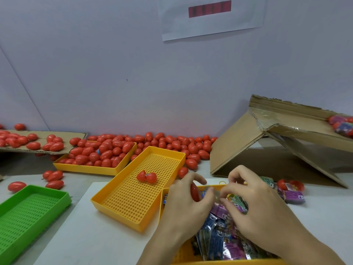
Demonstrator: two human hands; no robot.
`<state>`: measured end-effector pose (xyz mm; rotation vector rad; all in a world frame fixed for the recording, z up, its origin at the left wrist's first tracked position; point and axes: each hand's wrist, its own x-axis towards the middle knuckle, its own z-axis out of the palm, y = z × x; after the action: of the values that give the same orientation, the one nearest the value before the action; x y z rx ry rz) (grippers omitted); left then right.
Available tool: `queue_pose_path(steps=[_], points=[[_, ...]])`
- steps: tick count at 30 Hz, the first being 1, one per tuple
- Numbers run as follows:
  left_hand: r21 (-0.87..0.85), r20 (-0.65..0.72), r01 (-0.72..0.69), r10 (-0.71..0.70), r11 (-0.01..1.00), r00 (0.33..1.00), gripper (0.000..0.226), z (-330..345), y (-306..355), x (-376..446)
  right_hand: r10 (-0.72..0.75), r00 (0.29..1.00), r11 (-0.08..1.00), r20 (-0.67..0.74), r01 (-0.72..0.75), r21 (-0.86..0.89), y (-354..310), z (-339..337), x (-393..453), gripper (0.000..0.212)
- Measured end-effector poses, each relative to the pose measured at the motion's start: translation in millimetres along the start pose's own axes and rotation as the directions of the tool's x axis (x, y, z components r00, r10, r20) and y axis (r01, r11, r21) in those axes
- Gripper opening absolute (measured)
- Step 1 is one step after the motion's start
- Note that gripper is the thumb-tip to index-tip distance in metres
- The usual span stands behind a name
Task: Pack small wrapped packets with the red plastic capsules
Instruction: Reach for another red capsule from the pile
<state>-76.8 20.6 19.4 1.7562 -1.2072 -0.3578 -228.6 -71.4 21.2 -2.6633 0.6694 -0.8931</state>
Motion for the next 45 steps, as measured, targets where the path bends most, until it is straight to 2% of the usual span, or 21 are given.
queue_pose_path(steps=[3,5,8,10,12,16,21,26,32,37,39,45], points=[[-0.151,0.082,0.106,-0.095,0.983,0.992,0.011,-2.1,0.8,-0.4,0.22,0.969,0.952,-0.115,-0.187,0.242,4.0,-0.7,4.5,0.012],[-0.139,0.095,0.109,-0.096,0.984,0.991,0.014,-2.9,0.5,-0.2,0.356,0.924,0.886,-0.142,-0.285,0.366,8.4,-2.8,6.5,0.014],[-0.075,0.108,0.045,-0.036,0.996,0.993,0.017,-0.9,2.7,-0.2,0.48,0.875,0.776,-0.056,-0.395,0.492,11.4,-4.5,7.2,0.01],[-0.119,0.103,0.04,-0.028,0.992,0.994,0.031,1.1,4.0,-0.3,0.52,0.854,0.72,-0.006,-0.435,0.541,10.2,-3.4,7.7,0.009],[-0.206,0.078,0.05,-0.035,0.977,0.996,0.035,0.7,6.5,-0.3,0.527,0.85,0.695,0.013,-0.44,0.569,7.4,-1.0,7.9,0.009],[-0.292,0.052,0.026,-0.011,0.956,0.999,0.026,-1.4,8.4,0.5,0.553,0.832,0.638,0.033,-0.449,0.625,4.3,2.6,8.2,0.009],[-0.33,0.067,0.046,-0.025,0.943,0.997,0.032,-3.1,8.2,0.8,0.578,0.809,0.518,0.108,-0.466,0.717,5.8,2.4,8.7,0.008],[-0.33,0.08,0.023,0.004,0.944,0.997,0.034,-1.7,8.2,0.2,0.541,0.833,0.543,0.116,-0.451,0.709,2.3,1.8,8.3,0.009],[-0.352,0.051,-0.031,0.053,0.935,0.997,0.02,0.2,10.1,0.0,0.508,0.855,0.592,0.099,-0.431,0.681,0.0,0.4,8.0,0.007],[-0.339,0.036,-0.043,0.059,0.94,0.998,0.038,0.0,7.0,0.5,0.464,0.879,0.616,0.107,-0.407,0.675,-2.2,-0.7,7.8,0.008],[-0.342,0.031,-0.045,0.059,0.939,0.998,0.042,0.5,5.9,0.7,0.452,0.884,0.61,0.117,-0.402,0.683,-3.2,-1.5,7.5,0.01],[-0.343,0.036,-0.06,0.077,0.938,0.996,0.034,1.8,4.0,1.5,0.457,0.874,0.518,0.165,-0.412,0.75,-1.6,0.1,8.0,0.024]])
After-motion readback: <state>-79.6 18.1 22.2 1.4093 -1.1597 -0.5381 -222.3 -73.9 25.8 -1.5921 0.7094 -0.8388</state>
